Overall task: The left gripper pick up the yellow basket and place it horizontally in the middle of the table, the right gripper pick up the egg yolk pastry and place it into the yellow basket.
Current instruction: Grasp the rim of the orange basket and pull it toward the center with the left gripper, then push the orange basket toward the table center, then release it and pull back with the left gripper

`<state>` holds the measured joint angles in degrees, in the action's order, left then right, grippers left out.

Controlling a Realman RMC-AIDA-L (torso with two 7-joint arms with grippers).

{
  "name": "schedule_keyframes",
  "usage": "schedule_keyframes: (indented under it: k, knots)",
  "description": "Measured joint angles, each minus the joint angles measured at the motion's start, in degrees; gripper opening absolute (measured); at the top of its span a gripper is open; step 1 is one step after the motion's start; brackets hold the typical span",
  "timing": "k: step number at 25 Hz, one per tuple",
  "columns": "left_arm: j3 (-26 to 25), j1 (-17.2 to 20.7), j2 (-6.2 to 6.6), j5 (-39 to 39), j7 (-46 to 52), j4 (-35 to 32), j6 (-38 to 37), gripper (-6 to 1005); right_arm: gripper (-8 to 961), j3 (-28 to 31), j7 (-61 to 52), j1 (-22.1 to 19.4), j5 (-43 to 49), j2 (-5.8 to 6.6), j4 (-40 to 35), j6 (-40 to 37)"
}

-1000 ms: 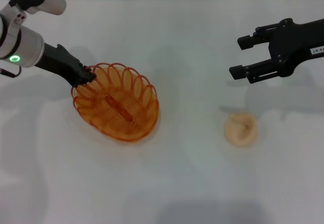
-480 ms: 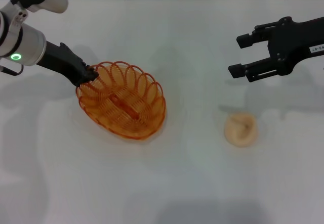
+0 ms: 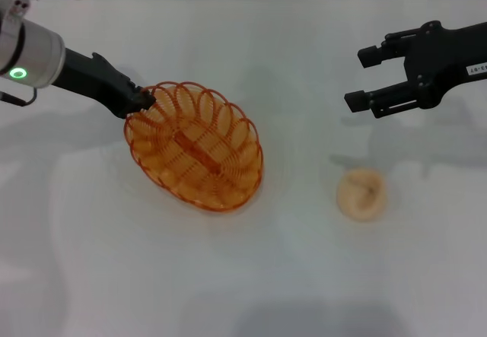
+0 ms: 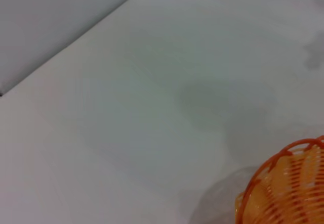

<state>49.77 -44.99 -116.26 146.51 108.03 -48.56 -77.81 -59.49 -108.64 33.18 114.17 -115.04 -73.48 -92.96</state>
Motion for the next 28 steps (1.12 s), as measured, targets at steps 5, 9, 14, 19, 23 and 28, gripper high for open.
schedule_keyframes:
  k: [5,9,14,19,23,28]
  knots:
    - [-0.05,1.24,-0.25,-0.50,3.27,-3.84,-2.50,83,769,-0.01,-0.01,0.19,-0.20,0.00,-0.04,0.07]
    - [-0.10,1.57,-0.09,-0.92,7.14,-5.48,-3.81,70,769,-0.01,-0.03,0.10,-0.32,0.00,-0.06,0.11]
    - [-0.12,2.00,0.18,-1.17,12.04,-9.10,-5.51,68,768,0.05,-0.12,0.12,-0.43,0.00,-0.08,0.14]
    - [-0.16,1.72,0.27,-1.53,17.03,-11.80,-8.07,67,768,0.08,-0.17,0.14,-0.45,0.00,-0.17,0.16]
    - [-0.20,1.53,1.13,-5.06,21.59,-12.46,-10.20,67,768,0.15,-0.57,0.14,-0.45,0.07,-0.21,0.15]
    - [-0.19,1.61,1.73,-9.12,28.95,-12.55,-11.60,67,769,1.15,-0.94,0.13,-0.45,0.15,-0.78,-0.32]
